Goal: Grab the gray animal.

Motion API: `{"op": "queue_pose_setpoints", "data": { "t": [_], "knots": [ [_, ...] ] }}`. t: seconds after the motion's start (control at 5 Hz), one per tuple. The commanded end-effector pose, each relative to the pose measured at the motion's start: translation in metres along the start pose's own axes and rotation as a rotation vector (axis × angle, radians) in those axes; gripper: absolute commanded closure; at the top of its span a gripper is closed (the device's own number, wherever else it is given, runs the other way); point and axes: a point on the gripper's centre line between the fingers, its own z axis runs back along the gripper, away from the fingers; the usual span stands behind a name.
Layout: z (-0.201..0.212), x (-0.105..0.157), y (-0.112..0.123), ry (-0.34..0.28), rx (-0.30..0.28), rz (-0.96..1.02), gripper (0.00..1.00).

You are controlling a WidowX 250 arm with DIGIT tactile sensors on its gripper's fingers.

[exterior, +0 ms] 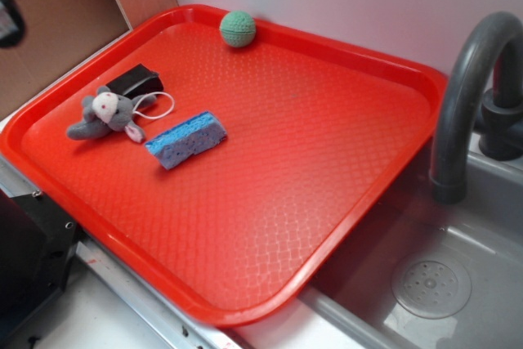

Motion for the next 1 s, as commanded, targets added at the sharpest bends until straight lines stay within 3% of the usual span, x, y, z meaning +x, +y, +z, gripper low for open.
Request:
{"op": "queue_pose_setpoints", "data": {
  "t": [0.0,0.2,0.8],
  "knots": [
    [-0.051,0.023,0.041,-0.021,0.094,-0.168,0.0],
    [-0.082,0.021,0.05,0.036,0.149,-0.242,0.0],
    [-0.132,0.009,0.076,0.172,0.172,-0.265,0.0]
  ]
}}
